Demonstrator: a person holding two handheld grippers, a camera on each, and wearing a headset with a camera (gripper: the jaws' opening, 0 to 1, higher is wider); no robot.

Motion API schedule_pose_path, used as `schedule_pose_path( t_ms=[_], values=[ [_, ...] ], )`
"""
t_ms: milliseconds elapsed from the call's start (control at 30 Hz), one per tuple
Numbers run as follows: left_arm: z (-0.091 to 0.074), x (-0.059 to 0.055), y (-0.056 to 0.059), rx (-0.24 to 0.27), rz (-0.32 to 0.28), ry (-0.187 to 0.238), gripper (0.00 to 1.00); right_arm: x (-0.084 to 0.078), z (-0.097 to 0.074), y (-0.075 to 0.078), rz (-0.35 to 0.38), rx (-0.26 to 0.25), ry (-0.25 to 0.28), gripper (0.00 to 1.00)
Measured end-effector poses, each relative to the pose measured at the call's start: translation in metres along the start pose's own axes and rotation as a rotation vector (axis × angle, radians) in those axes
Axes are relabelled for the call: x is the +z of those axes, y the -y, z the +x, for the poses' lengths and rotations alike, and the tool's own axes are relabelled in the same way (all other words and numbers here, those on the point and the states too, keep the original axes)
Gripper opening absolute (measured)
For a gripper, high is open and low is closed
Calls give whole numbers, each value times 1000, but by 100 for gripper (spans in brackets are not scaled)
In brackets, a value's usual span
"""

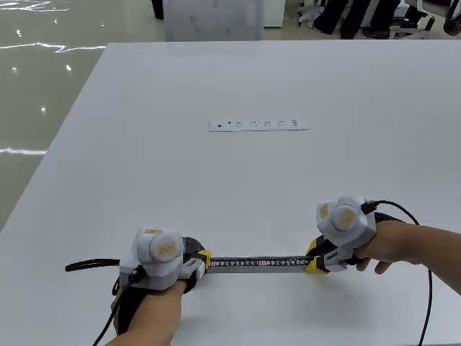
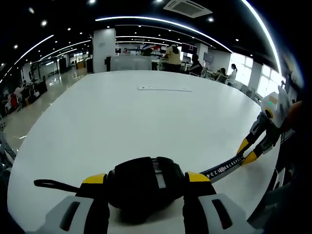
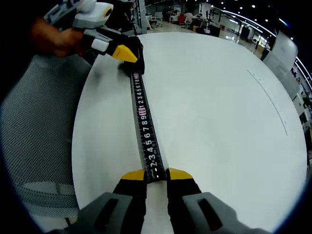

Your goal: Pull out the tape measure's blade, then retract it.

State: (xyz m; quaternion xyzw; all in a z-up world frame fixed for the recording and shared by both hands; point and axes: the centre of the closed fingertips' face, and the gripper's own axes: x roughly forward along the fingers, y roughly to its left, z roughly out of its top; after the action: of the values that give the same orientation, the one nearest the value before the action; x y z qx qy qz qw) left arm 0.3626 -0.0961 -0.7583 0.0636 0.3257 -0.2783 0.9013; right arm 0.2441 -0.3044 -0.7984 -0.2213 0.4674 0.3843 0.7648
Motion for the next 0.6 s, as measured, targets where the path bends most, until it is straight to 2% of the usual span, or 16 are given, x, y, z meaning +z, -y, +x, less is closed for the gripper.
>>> schedule_pose_path(
  t_ms=[200,467,600],
  values=[
    [0,1,0,-2,-4,1,58,4,1,2,-1,-11,10,14],
    [0,1,-1,-15,-4,-4,58,17,6,-2,7,12,38,14],
    [0,1,-1,-19,-1,-5,58,22,10,-1,2,7,42,14]
  ],
)
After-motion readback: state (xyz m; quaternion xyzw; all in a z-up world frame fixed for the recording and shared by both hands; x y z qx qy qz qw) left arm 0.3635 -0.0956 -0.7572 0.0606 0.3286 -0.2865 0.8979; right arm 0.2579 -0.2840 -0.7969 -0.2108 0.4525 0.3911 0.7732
